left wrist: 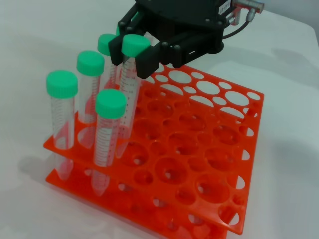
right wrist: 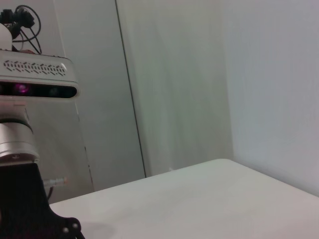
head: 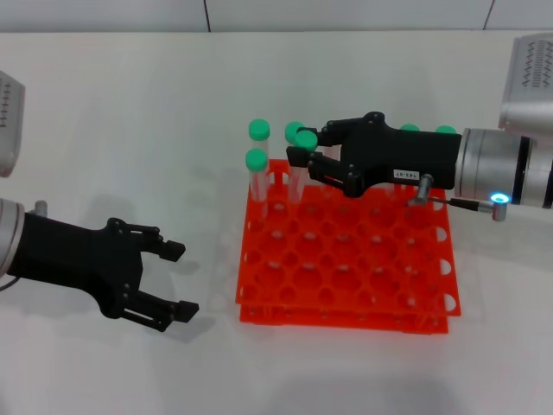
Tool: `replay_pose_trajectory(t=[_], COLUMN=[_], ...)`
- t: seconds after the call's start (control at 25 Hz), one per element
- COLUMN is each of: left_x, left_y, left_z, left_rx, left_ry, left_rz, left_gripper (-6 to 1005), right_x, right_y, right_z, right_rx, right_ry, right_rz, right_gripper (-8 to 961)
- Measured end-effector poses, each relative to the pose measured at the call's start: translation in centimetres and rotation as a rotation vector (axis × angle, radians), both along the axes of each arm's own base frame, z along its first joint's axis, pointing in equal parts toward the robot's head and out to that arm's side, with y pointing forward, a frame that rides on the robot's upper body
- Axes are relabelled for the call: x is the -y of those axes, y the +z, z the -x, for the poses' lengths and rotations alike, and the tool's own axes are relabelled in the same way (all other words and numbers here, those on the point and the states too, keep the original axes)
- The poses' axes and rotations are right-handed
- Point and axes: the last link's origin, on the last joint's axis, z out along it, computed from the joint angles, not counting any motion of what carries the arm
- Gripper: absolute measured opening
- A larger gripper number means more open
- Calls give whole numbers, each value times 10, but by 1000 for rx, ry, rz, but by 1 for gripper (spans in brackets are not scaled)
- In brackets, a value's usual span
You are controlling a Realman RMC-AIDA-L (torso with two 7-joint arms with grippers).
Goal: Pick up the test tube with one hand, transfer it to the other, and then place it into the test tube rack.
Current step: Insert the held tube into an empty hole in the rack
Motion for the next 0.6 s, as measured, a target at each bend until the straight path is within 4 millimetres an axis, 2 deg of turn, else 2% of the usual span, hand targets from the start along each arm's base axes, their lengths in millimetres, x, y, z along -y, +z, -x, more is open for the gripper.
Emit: replay_pose_trajectory(t=[0.6], left_x=[1], left_y=[-2], left_z=[1], left_rx=[15], left_ry=[-3], left_rz=[5], left_gripper=[879], right_x=[0], right_y=[-2], right_z=[-6], right_rx=[9], right_ry=[-27], right_rz=[-1], right_gripper=[264])
